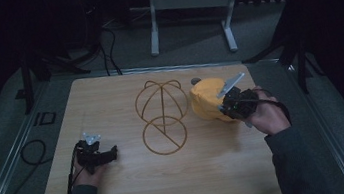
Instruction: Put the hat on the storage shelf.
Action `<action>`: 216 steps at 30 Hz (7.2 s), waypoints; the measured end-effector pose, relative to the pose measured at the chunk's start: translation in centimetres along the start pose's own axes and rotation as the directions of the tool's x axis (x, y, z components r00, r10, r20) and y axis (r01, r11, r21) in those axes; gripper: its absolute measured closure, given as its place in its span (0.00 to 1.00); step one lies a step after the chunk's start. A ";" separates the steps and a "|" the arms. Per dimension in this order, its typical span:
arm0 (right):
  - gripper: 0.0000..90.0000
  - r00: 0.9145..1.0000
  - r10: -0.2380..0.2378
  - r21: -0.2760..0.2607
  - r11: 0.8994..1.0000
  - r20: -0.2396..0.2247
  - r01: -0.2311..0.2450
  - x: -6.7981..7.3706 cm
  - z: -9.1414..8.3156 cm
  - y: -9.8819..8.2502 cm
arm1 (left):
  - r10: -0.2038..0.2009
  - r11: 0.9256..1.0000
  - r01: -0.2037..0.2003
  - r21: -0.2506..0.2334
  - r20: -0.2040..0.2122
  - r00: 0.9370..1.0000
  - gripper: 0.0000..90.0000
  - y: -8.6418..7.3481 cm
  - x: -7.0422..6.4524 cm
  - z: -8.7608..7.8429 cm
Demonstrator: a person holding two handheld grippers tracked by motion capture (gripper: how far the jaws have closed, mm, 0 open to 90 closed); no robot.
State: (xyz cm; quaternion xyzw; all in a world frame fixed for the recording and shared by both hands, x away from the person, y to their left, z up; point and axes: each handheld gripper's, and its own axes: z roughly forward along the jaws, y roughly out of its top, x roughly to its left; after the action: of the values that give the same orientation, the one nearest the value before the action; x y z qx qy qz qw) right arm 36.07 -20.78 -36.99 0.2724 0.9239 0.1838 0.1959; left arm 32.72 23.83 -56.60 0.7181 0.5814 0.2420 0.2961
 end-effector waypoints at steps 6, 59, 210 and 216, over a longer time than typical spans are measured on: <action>0.91 1.000 -0.012 0.003 1.000 -0.001 0.012 -0.2 -0.4 0.2 | 0.000 1.000 0.000 0.000 0.000 1.000 0.13 0.0 0.0 0.0; 0.76 0.998 0.057 -0.153 0.987 -0.017 -0.059 -0.5 0.6 0.5 | 0.000 1.000 0.000 0.000 0.000 1.000 0.13 0.0 0.0 0.0; 0.94 0.966 0.245 -0.243 0.945 0.083 -0.218 -6.0 0.6 -0.4 | 0.001 1.000 -0.001 0.000 0.000 1.000 0.13 0.0 0.0 0.0; 0.94 0.969 0.234 -0.269 0.941 0.083 -0.205 -6.2 -0.4 -0.4 | 0.001 1.000 -0.001 0.000 0.000 1.000 0.13 0.0 0.0 0.0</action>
State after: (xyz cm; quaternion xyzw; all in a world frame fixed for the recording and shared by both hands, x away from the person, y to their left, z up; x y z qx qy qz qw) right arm 40.50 -24.74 -35.21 0.3560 0.8433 0.3074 0.2601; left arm 32.71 23.83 -56.60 0.7183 0.5812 0.2420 0.2960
